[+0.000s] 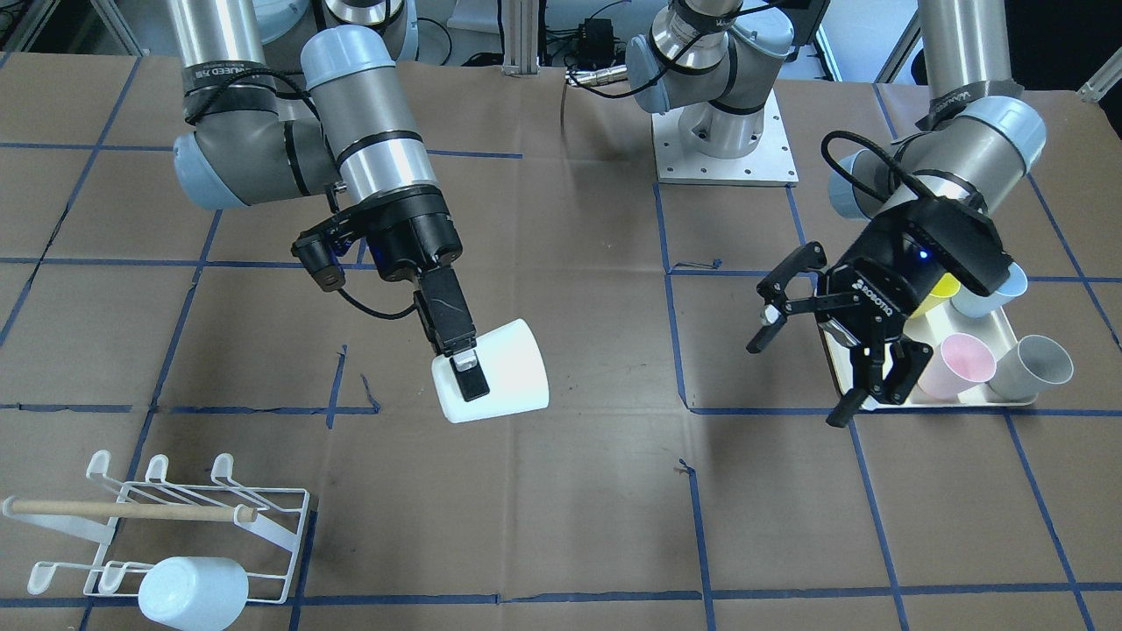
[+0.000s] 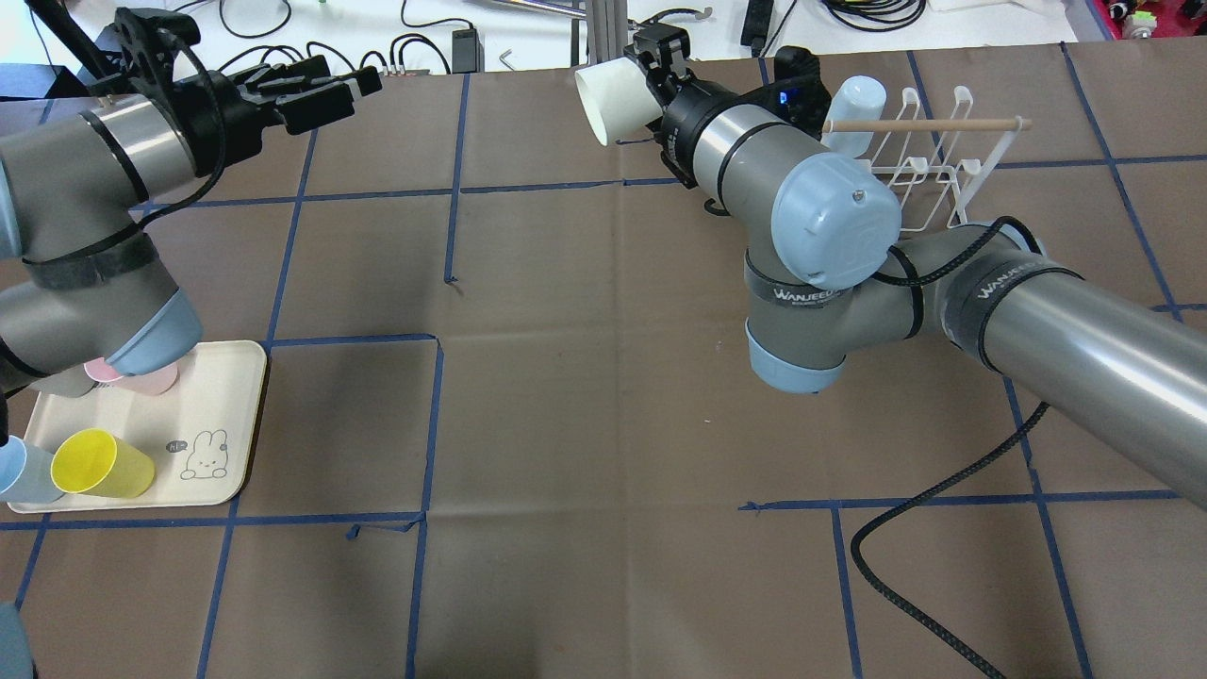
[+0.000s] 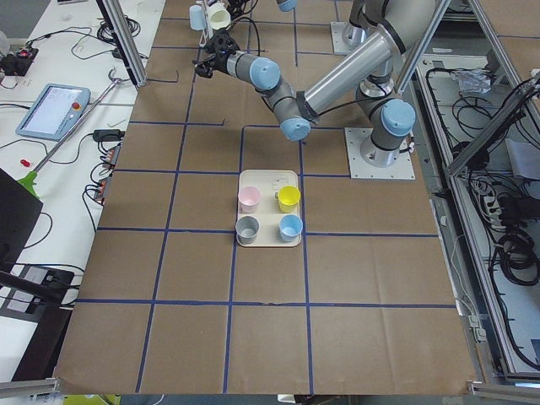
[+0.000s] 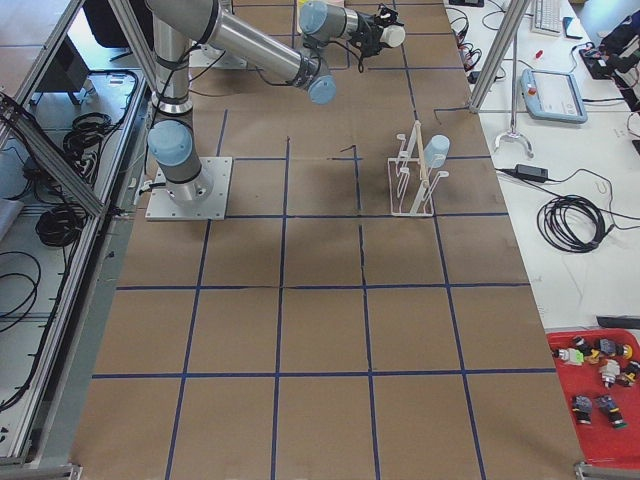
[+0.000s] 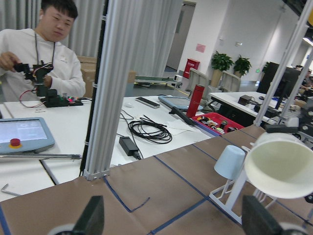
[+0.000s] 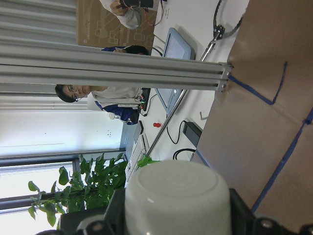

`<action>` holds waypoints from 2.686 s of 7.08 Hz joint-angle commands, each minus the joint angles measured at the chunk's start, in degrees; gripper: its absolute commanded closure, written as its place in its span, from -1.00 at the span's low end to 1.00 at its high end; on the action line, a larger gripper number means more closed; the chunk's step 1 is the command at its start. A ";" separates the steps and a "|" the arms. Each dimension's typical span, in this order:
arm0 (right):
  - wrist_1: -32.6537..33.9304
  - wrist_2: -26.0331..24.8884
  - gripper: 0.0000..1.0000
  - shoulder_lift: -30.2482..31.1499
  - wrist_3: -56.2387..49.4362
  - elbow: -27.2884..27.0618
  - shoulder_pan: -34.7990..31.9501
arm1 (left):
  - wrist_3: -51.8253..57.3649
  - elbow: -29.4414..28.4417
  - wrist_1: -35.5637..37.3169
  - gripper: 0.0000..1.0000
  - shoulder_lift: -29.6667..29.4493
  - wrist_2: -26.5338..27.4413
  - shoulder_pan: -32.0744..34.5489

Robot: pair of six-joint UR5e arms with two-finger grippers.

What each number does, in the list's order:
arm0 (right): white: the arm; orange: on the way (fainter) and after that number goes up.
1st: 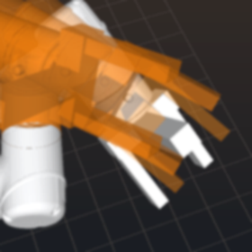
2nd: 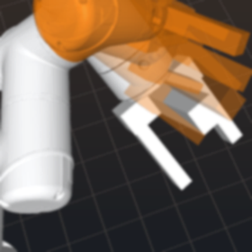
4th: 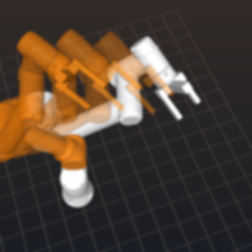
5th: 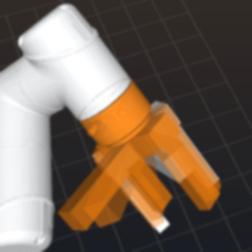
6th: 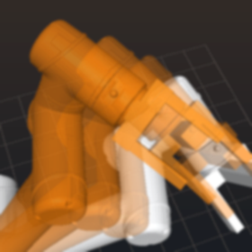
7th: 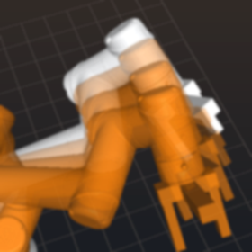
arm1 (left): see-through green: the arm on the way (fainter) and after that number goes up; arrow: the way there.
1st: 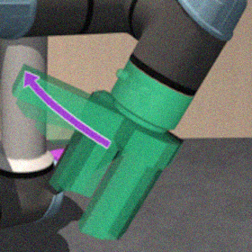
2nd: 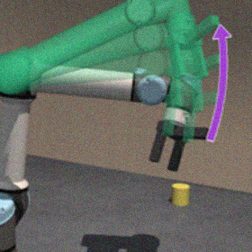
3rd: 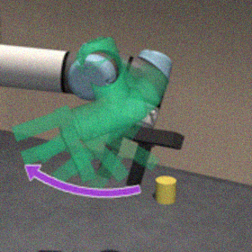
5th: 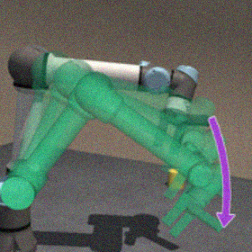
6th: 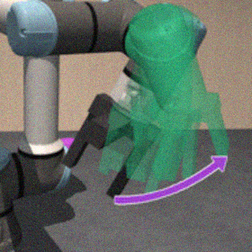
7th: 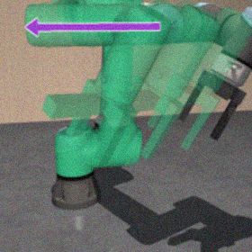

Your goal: Transfer IKEA cup to right arm and place on rack

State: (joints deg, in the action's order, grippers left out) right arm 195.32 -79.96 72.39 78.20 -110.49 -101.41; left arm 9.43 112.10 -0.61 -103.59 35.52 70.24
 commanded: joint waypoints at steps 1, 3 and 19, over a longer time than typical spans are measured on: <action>1.73 -0.02 0.63 0.03 -16.35 -0.16 5.33 | -2.40 -6.34 -14.70 -0.99 0.84 19.39 4.78; 2.79 -0.03 0.69 -0.06 -31.45 -0.34 10.42 | -2.40 -14.32 -39.08 -0.99 1.54 41.73 11.64; 17.55 10.17 0.80 -18.25 -81.97 6.52 33.56 | -8.73 -21.22 -84.38 -0.99 11.74 54.13 16.50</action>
State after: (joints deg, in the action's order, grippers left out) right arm 212.86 -70.17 54.93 -3.00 -103.63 -68.41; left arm 0.73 91.05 -84.97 -91.84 89.70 86.75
